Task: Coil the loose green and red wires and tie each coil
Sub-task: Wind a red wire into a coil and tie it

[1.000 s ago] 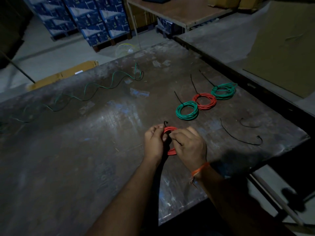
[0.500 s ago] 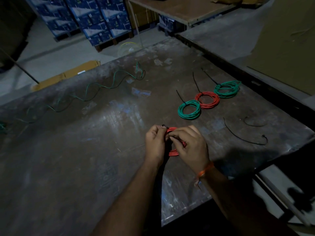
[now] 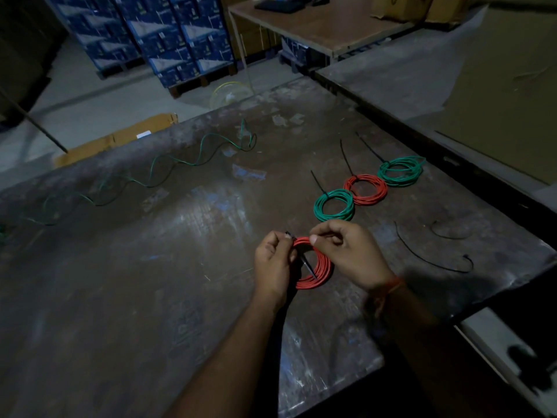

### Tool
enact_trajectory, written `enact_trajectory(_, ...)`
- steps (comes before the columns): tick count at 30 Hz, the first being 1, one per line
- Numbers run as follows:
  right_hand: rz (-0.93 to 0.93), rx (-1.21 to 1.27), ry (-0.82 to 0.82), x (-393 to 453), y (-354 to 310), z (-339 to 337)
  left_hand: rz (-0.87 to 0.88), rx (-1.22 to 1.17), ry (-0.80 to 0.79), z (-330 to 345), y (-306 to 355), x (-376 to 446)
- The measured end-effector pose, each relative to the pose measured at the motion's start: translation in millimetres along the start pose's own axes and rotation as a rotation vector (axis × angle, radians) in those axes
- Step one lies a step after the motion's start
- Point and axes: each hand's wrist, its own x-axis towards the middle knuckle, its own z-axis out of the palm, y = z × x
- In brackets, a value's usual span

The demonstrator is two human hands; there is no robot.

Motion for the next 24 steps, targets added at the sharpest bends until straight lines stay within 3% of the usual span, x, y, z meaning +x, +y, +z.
enact_trajectory(9,-0.290,-0.483,0.039,-21,-6,10,-0.161,-0.118,0.079,-2,2,3)
enact_trajectory(13,-0.307,-0.715,0.110,-37,0,29,-0.193,-0.152,0.109,-1,0,-3)
enact_trajectory(17,-0.313,-0.703,0.209,-36,-1,34,-0.142,-0.096,0.152,-2,2,-4)
enact_trajectory(24,-0.498,-0.682,0.282,-44,-4,46,-0.001,0.183,0.249,-8,6,0)
